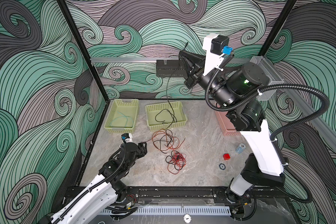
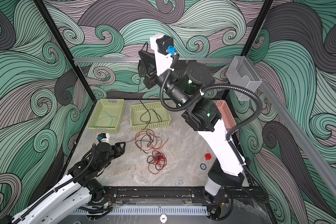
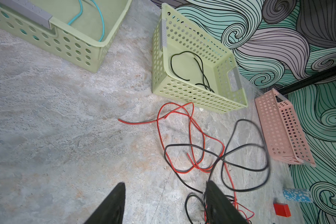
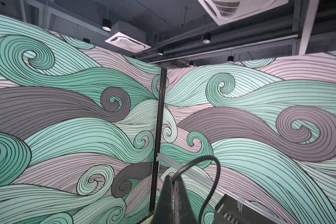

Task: Untangle and sort cables by color
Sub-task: Untie the cable from the cable, then place the cable in the container.

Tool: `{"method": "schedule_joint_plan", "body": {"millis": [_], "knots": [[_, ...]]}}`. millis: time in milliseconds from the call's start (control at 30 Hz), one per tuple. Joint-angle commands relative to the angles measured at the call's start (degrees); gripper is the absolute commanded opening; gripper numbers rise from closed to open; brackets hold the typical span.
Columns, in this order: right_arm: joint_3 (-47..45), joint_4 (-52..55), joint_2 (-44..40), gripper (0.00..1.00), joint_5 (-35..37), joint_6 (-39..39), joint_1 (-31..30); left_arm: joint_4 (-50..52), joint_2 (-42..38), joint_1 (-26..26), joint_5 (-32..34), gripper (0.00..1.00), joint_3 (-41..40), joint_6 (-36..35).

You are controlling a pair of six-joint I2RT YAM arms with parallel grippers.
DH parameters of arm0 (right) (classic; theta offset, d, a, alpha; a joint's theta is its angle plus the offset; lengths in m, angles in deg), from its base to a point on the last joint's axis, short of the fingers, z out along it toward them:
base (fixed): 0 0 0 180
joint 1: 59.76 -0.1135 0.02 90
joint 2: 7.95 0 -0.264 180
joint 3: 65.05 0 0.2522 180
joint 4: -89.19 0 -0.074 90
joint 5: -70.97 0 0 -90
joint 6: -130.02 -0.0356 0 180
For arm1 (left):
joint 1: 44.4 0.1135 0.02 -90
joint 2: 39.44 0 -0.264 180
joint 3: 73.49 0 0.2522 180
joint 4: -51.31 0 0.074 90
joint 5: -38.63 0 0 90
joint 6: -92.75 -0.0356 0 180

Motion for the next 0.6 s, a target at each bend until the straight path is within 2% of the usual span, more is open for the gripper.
{"method": "schedule_joint_plan", "body": {"millis": [0, 133, 267, 433, 567], "knots": [[7.1, 1.9, 2.3, 0.00, -2.7, -0.9, 0.1, -1.7, -0.1, -0.2, 0.7, 0.64, -1.1, 0.7], [0.9, -0.5, -0.4, 0.00, -4.6, -3.0, 0.0, -6.1, 1.9, -0.2, -2.8, 0.66, -0.5, -1.2], [-9.7, -2.8, -4.0, 0.00, -1.1, -1.6, 0.5, -3.3, 5.4, -0.2, -3.6, 0.66, 3.3, -2.9], [-17.4, -2.8, -4.7, 0.00, -1.1, -4.8, 4.5, 0.0, 6.7, -0.2, -2.5, 0.66, 4.0, -1.8], [-18.7, -1.9, -1.8, 0.00, -3.4, -10.1, 9.3, 1.4, 4.7, -0.1, -1.0, 0.66, 2.2, 0.6]]}}
